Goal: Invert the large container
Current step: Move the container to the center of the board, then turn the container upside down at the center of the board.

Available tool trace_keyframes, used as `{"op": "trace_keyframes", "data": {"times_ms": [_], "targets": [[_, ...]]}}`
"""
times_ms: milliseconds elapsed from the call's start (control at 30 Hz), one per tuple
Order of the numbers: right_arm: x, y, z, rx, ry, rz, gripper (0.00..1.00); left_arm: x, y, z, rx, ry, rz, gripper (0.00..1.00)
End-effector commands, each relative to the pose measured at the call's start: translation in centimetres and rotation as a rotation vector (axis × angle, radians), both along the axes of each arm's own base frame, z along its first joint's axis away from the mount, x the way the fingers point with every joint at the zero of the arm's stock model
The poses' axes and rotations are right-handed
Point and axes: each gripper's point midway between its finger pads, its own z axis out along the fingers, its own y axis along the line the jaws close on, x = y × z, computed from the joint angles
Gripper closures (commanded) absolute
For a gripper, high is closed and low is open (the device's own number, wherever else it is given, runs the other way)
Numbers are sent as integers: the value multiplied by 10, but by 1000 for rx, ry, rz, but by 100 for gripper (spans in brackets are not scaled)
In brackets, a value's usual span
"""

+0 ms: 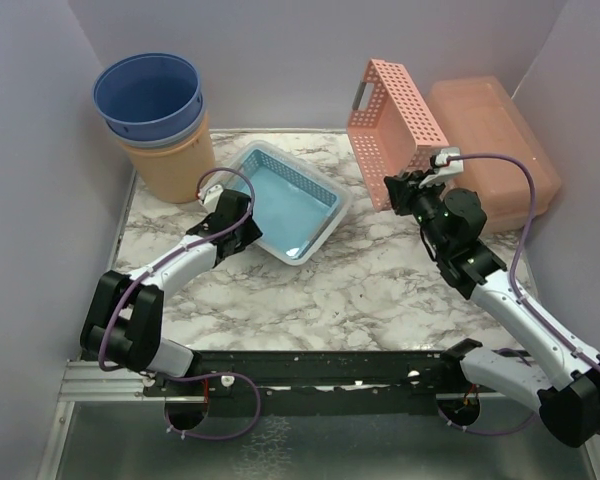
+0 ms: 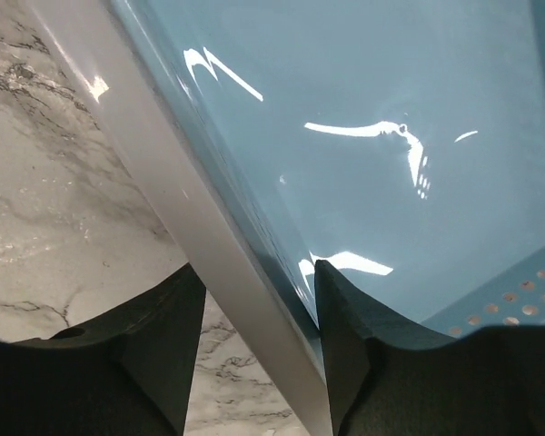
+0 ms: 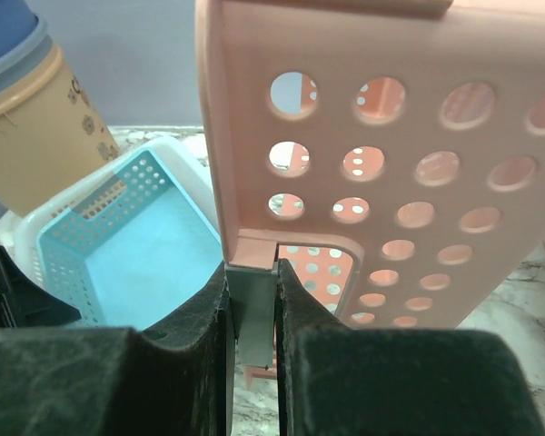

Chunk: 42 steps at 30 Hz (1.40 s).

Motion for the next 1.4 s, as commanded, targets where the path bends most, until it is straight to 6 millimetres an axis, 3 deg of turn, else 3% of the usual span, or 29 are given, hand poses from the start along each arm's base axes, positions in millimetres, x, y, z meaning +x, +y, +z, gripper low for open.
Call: {"op": "trace_keyframes", "data": {"times_ms": [0, 133, 367, 500, 667, 800, 900, 1100, 1367], "targets": [[1, -9, -1, -44, -24, -41, 99, -33, 16, -21, 111, 115, -69, 49], [6, -14, -16, -93, 18, -77, 99, -39, 19, -6, 137, 100, -115, 62], [7, -16, -42, -160, 71, -80, 99, -62, 33, 11, 231, 137, -211, 64], [8, -9, -64, -213, 106, -30, 99, -79, 34, 4, 255, 201, -295, 64], [13, -3, -81, -254, 143, -5, 99, -89, 33, 1, 253, 255, -331, 54], [19, -13, -87, -344, 136, -44, 99, -82, 25, 18, 207, 206, -323, 36], [25, -24, -93, -425, 132, -97, 99, -75, 24, 34, 195, 154, -298, 29], [32, -38, -125, -622, 195, -118, 99, -70, 23, 59, 178, 73, -283, 25], [35, -49, -160, -780, 268, -131, 99, -69, 27, 76, 171, 12, -246, 22]]}}
